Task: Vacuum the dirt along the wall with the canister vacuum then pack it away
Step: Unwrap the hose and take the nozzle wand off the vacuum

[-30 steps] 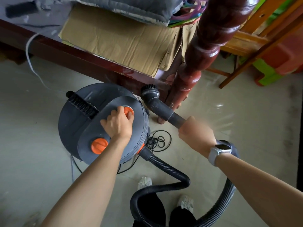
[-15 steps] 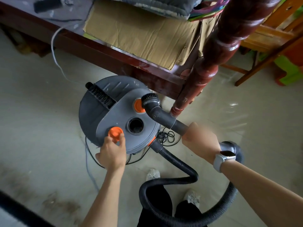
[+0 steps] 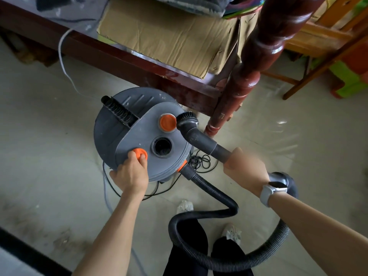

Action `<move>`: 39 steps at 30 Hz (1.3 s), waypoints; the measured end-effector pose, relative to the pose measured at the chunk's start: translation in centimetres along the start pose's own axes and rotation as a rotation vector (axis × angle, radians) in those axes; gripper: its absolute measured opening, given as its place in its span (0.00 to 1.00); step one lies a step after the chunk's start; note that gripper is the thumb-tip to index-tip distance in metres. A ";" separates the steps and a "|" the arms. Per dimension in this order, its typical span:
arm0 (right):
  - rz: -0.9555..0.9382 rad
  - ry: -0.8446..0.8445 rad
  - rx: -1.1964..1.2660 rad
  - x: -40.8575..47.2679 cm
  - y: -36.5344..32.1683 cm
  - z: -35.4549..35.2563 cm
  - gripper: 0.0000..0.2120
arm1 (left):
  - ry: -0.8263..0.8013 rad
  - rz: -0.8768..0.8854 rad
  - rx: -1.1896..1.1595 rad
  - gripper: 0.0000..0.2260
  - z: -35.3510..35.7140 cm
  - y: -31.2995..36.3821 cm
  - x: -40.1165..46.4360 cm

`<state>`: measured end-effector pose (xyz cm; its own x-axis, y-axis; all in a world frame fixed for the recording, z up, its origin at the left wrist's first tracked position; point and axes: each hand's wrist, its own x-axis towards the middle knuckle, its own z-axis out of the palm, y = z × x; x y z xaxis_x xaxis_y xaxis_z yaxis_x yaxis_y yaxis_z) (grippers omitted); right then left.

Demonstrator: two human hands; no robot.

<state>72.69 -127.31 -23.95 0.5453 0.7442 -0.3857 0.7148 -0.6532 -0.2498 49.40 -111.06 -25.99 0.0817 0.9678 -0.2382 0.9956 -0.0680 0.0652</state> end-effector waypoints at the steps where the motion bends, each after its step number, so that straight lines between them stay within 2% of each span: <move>1: 0.008 0.003 0.001 -0.2 0.3 -0.1 0.11 | -0.007 -0.009 -0.001 0.14 -0.1 0.0 -0.1; 5: 0.064 0.056 0.019 -1.7 2.1 -1.2 0.12 | -0.049 -0.136 -0.173 0.24 -0.1 1.3 -3.0; 7: 0.096 0.090 0.033 -2.8 3.7 -2.4 0.12 | -0.060 -0.145 -0.278 0.27 -0.2 2.6 -5.5; 9: 0.128 0.115 0.045 -4.1 5.9 -3.9 0.12 | -0.095 -0.057 -0.334 0.28 -0.3 5.0 -8.0; 11: 0.169 0.132 0.054 -5.5 8.5 -5.5 0.13 | -0.175 0.085 -0.398 0.25 -0.6 8.6 -10.4; 14: 0.268 0.169 0.088 -7.8 12.9 -8.1 0.12 | -0.329 0.387 -0.466 0.18 -1.0 15.6 -14.3; 17: 0.370 0.222 0.176 -10.2 18.2 -11.1 0.14 | -0.464 0.574 -0.528 0.16 -2.4 23.8 -19.2; 19: 0.397 0.244 0.264 -11.9 21.9 -13.3 0.15 | -0.576 0.632 -0.640 0.15 -3.7 29.7 -23.0; 22: 0.386 0.256 0.344 -14.4 27.1 -16.6 0.17 | -0.781 0.613 -0.858 0.12 -5.7 38.3 -28.8; 24: 0.399 0.288 0.399 -16.1 31.1 -19.1 0.17 | -0.851 0.617 -0.968 0.10 -6.8 43.8 -33.1; 29: 0.416 0.359 0.557 -18.8 40.0 -25.0 0.18 | -0.846 0.656 -1.122 0.09 -9.2 54.1 -39.7; 31: 0.435 0.382 0.516 -20.0 43.6 -26.6 0.18 | -0.823 0.682 -1.156 0.05 -10.5 57.9 -40.7; 33: 0.487 0.409 0.458 -21.4 46.9 -27.7 0.16 | -0.772 0.707 -1.164 0.07 -12.1 61.7 -41.2; 37: 0.553 0.537 0.468 -21.9 52.4 -30.7 0.13 | -0.880 0.770 -1.216 0.04 -14.1 68.7 -42.5; 39: 0.542 0.589 0.574 -20.7 54.3 -32.1 0.11 | -0.945 0.780 -1.249 0.04 -14.5 72.3 -43.4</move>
<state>114.28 -173.76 -1.04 0.9788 0.1732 -0.1097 0.0680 -0.7792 -0.6231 117.14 -154.46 3.11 0.9306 0.3100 -0.1946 0.1203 0.2430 0.9625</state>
